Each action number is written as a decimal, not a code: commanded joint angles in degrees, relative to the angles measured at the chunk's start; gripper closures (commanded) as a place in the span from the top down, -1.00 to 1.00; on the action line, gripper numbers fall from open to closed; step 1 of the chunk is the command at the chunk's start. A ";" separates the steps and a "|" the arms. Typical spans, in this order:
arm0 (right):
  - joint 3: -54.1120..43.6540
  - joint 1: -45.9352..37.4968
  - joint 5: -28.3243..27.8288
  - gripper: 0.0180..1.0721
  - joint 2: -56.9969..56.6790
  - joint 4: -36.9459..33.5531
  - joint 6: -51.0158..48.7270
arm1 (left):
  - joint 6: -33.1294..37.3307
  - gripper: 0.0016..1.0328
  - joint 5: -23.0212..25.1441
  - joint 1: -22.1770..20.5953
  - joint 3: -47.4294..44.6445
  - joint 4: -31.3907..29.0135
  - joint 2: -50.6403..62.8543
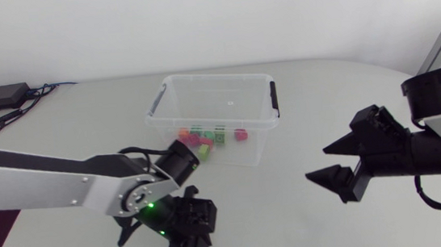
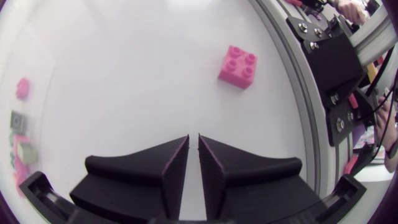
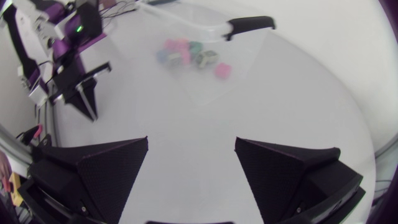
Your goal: Pick up the duplo bricks and place them in the container
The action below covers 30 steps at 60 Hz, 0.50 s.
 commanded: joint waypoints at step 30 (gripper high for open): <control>12.07 47.27 19.11 0.90 24.99 -10.66 18.54 | -12.79 0.75 0.13 22.82 -11.14 10.16 -39.08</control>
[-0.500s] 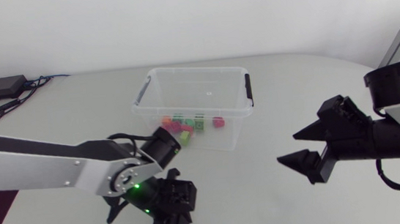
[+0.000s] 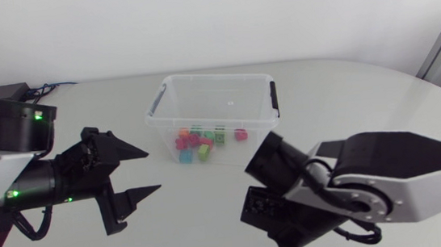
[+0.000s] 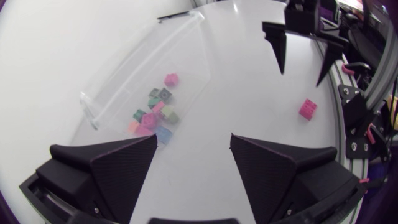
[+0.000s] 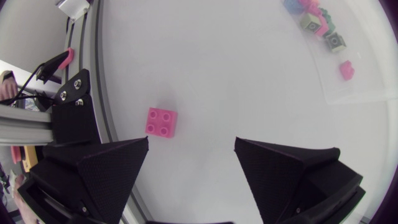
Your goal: Pick up the duplo bricks and place them in the container
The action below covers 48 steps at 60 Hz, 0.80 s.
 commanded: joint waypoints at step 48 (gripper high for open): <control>10.63 11.43 4.97 -0.13 22.01 -5.58 9.78 | -21.64 0.78 -7.47 8.37 -8.48 21.52 -9.48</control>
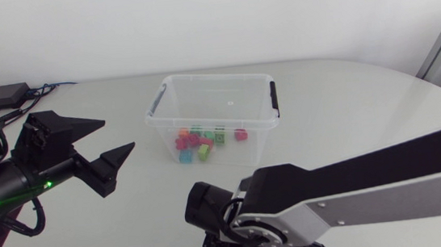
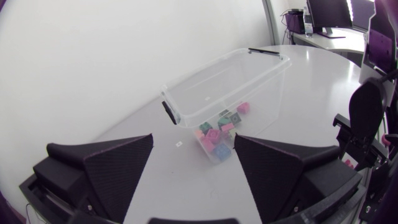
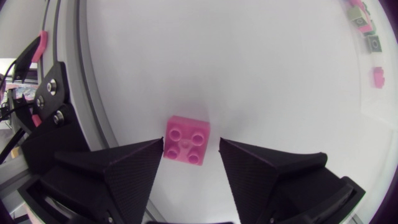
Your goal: Pick up the duplo bricks and place them in the container
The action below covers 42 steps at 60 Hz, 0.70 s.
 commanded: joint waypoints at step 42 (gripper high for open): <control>12.70 -20.44 6.37 -0.63 -24.71 -4.04 -4.08 | -4.86 0.90 -10.79 3.29 -2.61 1.08 -10.60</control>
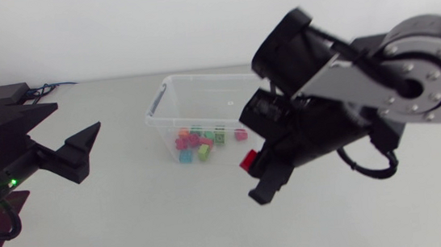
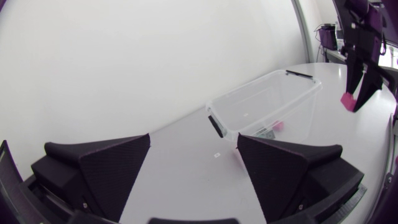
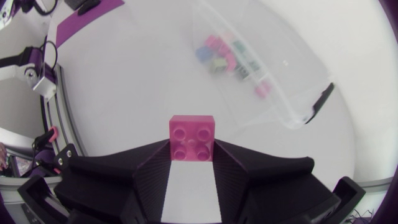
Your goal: Pick up the duplo bricks and place them in the container
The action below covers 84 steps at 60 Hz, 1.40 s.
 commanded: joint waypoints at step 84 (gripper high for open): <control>-18.09 -17.68 14.82 0.90 -15.94 50.89 -8.10 | -8.04 0.90 -8.75 9.35 -20.63 5.72 -31.46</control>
